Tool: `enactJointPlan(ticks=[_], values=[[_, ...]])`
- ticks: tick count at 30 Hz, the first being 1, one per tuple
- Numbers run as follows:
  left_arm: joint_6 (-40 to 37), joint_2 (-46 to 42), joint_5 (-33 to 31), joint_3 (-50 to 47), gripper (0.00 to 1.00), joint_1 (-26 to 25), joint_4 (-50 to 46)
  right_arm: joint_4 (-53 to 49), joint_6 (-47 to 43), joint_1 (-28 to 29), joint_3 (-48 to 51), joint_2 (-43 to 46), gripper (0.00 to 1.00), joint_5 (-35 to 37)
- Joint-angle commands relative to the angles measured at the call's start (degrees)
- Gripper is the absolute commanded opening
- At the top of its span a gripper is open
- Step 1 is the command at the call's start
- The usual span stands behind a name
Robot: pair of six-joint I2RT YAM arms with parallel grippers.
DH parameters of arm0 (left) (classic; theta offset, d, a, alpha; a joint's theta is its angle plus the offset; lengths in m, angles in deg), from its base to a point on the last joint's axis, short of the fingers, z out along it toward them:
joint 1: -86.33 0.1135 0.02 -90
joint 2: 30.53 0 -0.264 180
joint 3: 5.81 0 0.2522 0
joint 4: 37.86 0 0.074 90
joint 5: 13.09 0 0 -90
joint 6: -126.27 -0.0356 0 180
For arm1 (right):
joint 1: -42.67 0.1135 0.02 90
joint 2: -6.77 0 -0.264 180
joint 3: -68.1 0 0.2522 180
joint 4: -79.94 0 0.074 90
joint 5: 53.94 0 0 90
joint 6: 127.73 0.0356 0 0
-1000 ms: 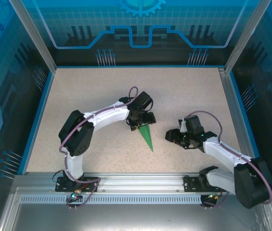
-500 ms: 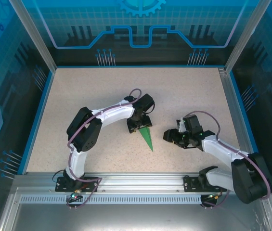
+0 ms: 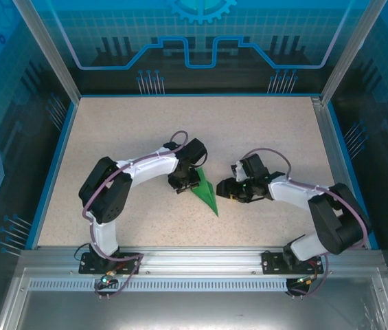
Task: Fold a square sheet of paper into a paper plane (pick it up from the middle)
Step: Move a paper plane to the center of the table.
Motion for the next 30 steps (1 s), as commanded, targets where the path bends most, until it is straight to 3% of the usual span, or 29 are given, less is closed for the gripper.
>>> enactJointPlan(ticks=[1, 21, 25, 30], values=[[0.04, -1.81, -0.38, -1.02, 0.36, 0.68, 1.20, -0.12, -2.38, 1.77, -3.88, -3.49, 0.58, -1.87], [-0.38, -1.22, -0.19, -1.65, 0.37, 0.85, 2.01, 2.98, -3.44, 5.00, -7.95, -11.96, 0.55, -6.25], [-0.46, -1.28, -0.04, -1.68, 0.37, 0.85, 2.09, 1.94, -4.24, 6.14, -8.13, -11.59, 0.50, -4.76], [-0.40, -1.70, -0.13, -2.02, 0.37, 0.88, 2.16, -3.72, -7.03, 8.15, -9.97, -10.36, 0.44, 2.15]])
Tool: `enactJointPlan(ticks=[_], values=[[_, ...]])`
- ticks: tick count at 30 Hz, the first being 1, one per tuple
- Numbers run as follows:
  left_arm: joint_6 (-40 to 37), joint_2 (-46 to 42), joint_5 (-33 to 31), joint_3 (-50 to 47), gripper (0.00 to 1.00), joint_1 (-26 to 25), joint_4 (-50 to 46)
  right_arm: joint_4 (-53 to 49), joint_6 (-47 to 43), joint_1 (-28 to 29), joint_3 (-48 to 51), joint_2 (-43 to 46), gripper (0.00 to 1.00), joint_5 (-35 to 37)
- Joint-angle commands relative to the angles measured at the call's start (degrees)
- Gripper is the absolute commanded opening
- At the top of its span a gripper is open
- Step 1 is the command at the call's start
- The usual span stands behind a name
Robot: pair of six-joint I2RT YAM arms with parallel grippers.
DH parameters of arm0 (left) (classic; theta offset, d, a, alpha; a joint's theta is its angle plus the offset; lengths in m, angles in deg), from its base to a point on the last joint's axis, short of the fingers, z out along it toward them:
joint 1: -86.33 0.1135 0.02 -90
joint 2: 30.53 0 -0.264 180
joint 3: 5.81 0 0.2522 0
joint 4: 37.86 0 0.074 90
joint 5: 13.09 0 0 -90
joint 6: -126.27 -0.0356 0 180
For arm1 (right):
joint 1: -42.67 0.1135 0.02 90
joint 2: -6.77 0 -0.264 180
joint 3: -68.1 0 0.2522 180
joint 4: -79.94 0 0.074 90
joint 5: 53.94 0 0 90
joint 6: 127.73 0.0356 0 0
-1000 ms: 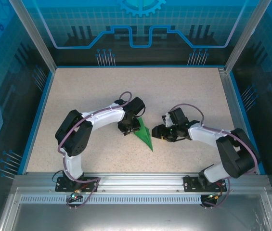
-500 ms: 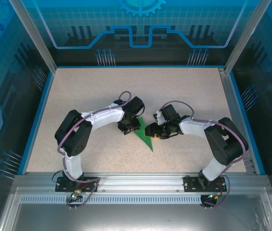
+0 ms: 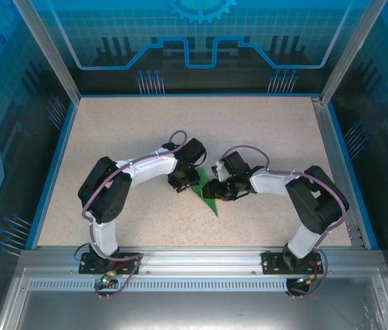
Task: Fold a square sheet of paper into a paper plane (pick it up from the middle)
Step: Move a paper plane to the center of the table.
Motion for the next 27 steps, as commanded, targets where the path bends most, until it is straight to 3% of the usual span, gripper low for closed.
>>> enactJointPlan(ticks=[1, 14, 19, 23, 27], values=[[0.17, -1.72, -0.13, -1.25, 0.37, 0.32, -0.28, -5.50, -3.18, 1.93, -2.49, 0.82, 0.41, 5.45], [0.31, -4.30, 0.12, -3.53, 0.38, 0.37, 1.83, -11.97, -5.37, 6.03, -8.93, -4.83, 0.29, 12.85], [0.75, -8.69, -0.56, -6.88, 0.39, 0.35, 4.70, -14.02, -5.57, 7.23, -10.82, -5.70, 0.14, 14.08], [1.28, -13.38, -3.56, -9.92, 0.41, 0.29, 5.99, -16.59, -5.66, 7.70, -13.02, -4.47, 0.06, 16.40], [2.46, -18.80, -9.11, -12.44, 0.44, 0.46, 5.85, -22.06, -5.66, 7.70, -16.74, -1.96, 0.00, 23.47]])
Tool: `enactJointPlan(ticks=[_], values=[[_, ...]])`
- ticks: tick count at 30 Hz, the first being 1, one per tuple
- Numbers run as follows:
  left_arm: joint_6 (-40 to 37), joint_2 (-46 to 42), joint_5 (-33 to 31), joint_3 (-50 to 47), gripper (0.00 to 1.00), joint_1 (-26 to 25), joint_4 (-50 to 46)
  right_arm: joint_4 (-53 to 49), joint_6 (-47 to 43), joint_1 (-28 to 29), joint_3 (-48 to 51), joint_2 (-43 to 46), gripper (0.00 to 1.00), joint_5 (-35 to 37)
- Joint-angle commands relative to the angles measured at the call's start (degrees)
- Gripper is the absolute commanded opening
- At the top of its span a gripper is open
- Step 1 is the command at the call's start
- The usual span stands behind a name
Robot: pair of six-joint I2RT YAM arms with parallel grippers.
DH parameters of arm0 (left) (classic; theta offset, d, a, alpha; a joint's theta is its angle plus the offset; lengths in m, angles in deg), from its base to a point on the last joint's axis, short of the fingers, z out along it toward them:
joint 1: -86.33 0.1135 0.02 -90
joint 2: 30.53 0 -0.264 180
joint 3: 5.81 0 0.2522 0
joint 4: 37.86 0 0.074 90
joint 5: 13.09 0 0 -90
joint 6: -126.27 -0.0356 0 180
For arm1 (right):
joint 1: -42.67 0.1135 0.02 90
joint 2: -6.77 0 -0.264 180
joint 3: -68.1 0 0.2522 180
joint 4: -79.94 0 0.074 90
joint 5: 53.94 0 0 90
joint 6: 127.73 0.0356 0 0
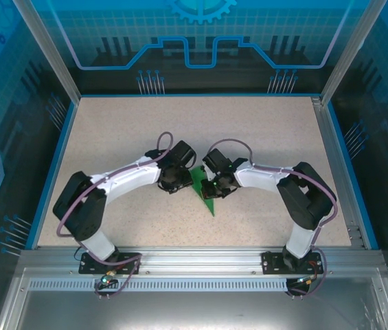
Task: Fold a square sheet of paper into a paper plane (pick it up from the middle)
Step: Move a paper plane to the center of the table.
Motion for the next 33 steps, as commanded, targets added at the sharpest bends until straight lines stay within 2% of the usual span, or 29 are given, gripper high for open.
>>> enactJointPlan(ticks=[1, 6, 12, 18, 23, 33], values=[[2.22, -5.25, -6.81, -2.23, 0.45, 0.69, -0.11, -6.81, -0.04, 0.66, -4.33, 3.26, 0.00, 8.62], [4.98, -11.47, -11.32, -6.92, 0.48, 2.63, -0.23, -14.47, 1.51, -0.58, -12.09, 1.06, 0.00, 18.74], [6.03, -17.96, -9.21, -12.10, 0.49, 10.04, 0.46, -21.70, 2.24, -1.43, -24.63, -9.85, 0.01, 19.21], [3.96, -22.97, -9.84, -15.40, 0.50, 13.05, -0.64, -26.98, 4.85, -1.44, -33.74, -18.12, 0.02, 20.84], [5.00, -26.04, -9.24, -19.36, 0.51, 13.56, 0.74, -28.03, 6.41, -1.50, -36.03, -21.19, 0.03, 21.22], [4.99, -27.49, -8.57, -21.62, 0.51, 14.24, 0.93, -24.97, 7.88, -1.34, -33.13, -25.20, 0.08, 18.77]])
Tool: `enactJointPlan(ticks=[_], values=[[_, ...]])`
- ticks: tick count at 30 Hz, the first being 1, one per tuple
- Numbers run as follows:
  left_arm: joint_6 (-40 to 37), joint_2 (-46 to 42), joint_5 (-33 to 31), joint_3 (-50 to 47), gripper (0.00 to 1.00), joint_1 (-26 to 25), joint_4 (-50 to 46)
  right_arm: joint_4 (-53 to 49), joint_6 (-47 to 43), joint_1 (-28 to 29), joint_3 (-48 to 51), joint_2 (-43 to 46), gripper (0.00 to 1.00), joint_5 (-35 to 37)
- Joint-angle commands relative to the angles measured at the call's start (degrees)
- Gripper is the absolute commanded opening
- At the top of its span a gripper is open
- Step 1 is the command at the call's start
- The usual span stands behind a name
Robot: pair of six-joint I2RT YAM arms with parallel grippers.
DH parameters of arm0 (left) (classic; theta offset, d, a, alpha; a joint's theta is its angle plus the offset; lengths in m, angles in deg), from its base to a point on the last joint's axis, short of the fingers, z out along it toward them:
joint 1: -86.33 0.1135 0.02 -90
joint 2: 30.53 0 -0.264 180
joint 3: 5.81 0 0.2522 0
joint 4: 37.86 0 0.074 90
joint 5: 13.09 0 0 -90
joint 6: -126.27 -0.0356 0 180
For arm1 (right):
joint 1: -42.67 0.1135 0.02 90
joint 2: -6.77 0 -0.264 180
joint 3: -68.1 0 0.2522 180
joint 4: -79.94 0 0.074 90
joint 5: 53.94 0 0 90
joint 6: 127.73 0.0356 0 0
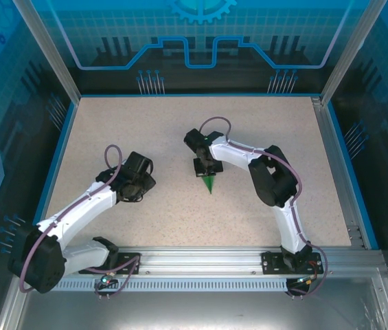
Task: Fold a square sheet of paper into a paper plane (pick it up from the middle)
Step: Move a paper plane to the center of the table.
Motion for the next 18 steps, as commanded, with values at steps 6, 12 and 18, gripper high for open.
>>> enactJointPlan(ticks=[6, 12, 18], values=[[0.03, -0.98, 0.52, -1.38, 0.52, 0.85, 0.79, -0.35, 1.39, 0.08, 0.94, -3.89, 0.16, -0.85], [-0.14, -0.23, 1.23, -1.14, 0.52, 0.92, 1.35, -0.58, 1.44, 0.11, 0.41, -5.76, 0.22, -1.30], [-0.58, 0.26, 1.69, -1.02, 0.53, 0.95, 1.38, 0.87, 1.81, 0.02, 2.19, -7.04, 0.27, -2.71]])
